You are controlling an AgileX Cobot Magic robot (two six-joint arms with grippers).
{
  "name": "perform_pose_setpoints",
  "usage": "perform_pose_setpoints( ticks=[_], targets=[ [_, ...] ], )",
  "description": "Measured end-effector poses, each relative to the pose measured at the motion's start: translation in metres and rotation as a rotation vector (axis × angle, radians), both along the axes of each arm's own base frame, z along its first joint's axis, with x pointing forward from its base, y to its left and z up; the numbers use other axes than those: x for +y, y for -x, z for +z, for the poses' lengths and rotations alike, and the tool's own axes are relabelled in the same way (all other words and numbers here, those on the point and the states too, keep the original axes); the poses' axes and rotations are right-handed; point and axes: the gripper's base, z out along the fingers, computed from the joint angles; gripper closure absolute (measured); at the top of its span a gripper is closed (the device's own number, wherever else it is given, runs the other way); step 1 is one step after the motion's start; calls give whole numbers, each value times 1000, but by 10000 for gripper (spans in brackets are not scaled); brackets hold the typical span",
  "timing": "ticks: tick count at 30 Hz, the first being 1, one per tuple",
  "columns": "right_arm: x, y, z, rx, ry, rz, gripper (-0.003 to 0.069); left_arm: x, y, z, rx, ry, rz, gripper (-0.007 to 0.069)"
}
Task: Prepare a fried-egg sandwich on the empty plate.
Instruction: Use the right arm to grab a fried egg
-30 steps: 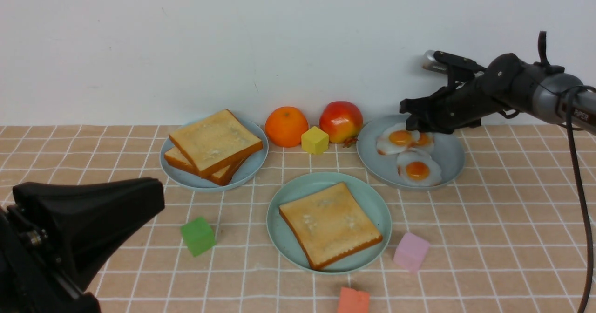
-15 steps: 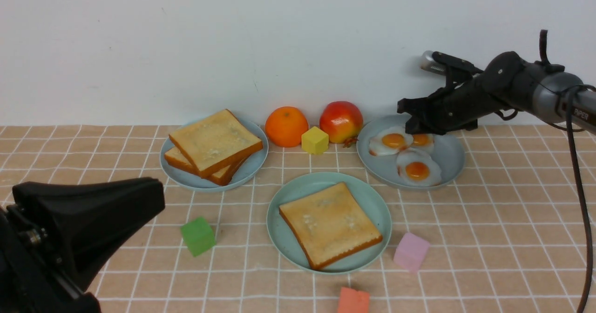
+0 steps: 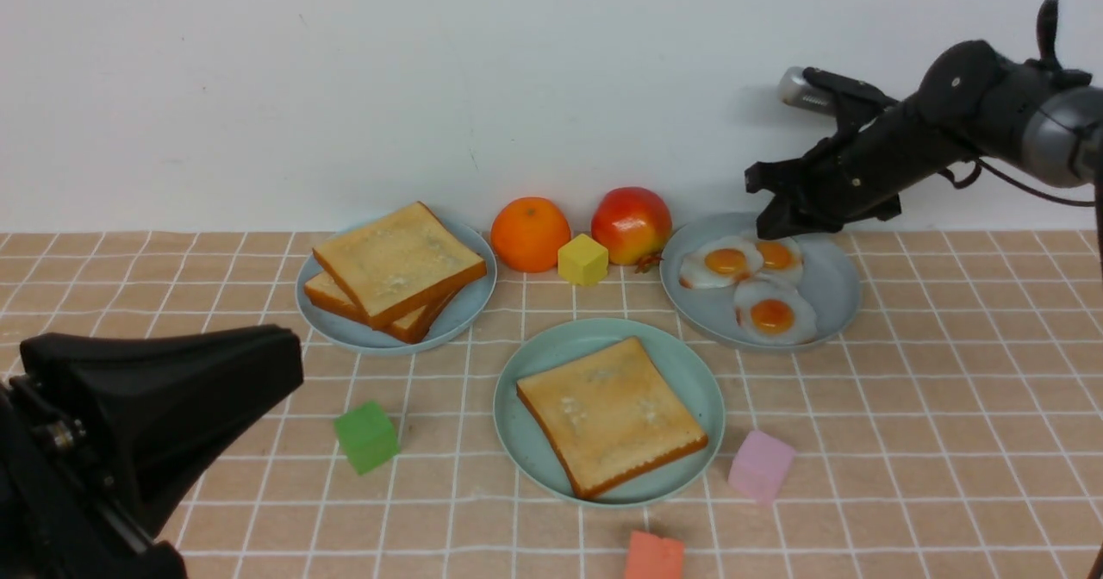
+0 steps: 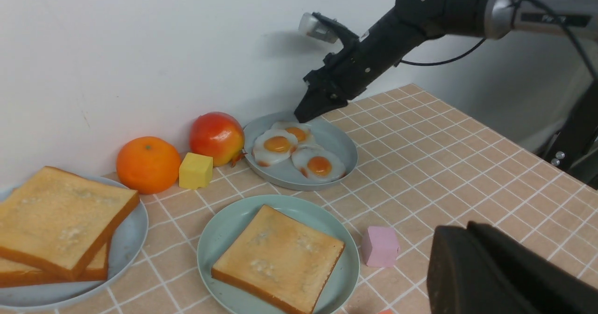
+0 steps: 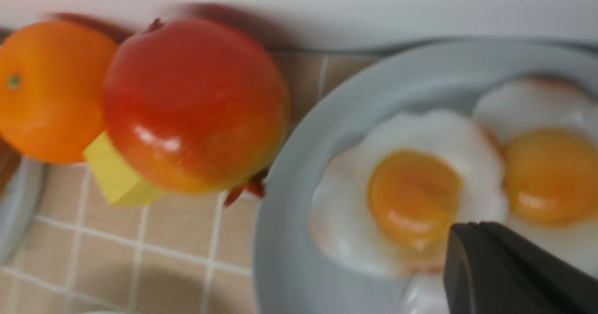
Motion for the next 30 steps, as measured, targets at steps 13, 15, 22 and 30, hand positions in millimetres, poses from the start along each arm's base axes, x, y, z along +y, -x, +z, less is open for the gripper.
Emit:
perform_pose_setpoints(
  ticks=[13, 15, 22, 30],
  targets=[
    [2, -3, -33, 211, -163, -253, 263, 0, 0, 0, -2, -2, 0, 594],
    [2, -4, -33, 209, -175, -259, 246, 0, 0, 0, -2, -2, 0, 594],
    [4, -8, -36, 196, -232, -294, 246, 0, 0, 0, -13, -12, 2, 587],
    [5, -11, -41, 194, -252, -309, 269, 0, 0, 0, -15, -15, 2, 587]
  ],
)
